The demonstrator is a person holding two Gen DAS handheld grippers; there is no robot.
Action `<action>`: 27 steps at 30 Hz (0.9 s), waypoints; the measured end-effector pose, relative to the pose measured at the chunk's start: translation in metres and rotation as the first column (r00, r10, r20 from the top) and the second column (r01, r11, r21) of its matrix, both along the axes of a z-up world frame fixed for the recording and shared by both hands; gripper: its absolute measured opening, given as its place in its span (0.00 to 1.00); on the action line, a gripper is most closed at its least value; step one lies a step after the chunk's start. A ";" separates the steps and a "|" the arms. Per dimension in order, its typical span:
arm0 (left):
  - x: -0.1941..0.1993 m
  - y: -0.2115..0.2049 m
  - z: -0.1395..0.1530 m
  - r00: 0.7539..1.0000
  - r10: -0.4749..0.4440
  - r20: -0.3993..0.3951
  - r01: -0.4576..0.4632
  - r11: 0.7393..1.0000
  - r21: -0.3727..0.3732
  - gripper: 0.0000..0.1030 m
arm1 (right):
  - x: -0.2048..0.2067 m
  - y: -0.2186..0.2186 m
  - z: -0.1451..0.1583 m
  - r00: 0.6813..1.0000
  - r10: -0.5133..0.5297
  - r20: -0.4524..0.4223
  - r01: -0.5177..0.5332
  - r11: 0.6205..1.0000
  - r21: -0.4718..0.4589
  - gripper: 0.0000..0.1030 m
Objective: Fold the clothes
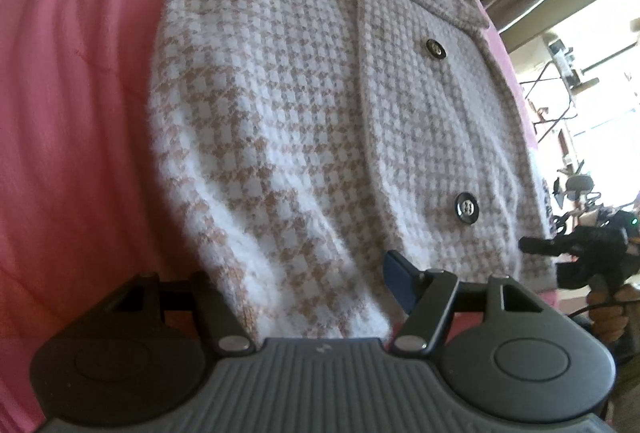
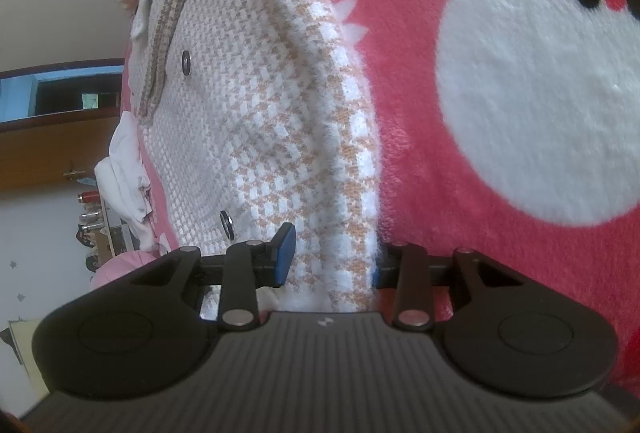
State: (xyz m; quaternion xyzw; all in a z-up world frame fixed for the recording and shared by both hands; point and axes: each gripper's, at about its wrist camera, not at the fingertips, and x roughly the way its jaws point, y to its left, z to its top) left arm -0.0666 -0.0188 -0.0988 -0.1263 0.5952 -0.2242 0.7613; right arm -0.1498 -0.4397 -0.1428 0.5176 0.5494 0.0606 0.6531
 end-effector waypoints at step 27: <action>-0.006 -0.015 -0.002 0.999 -0.043 0.013 0.041 0.995 0.093 0.69 | 0.002 0.003 0.001 1.000 0.007 0.004 -0.007 1.000 -0.013 0.33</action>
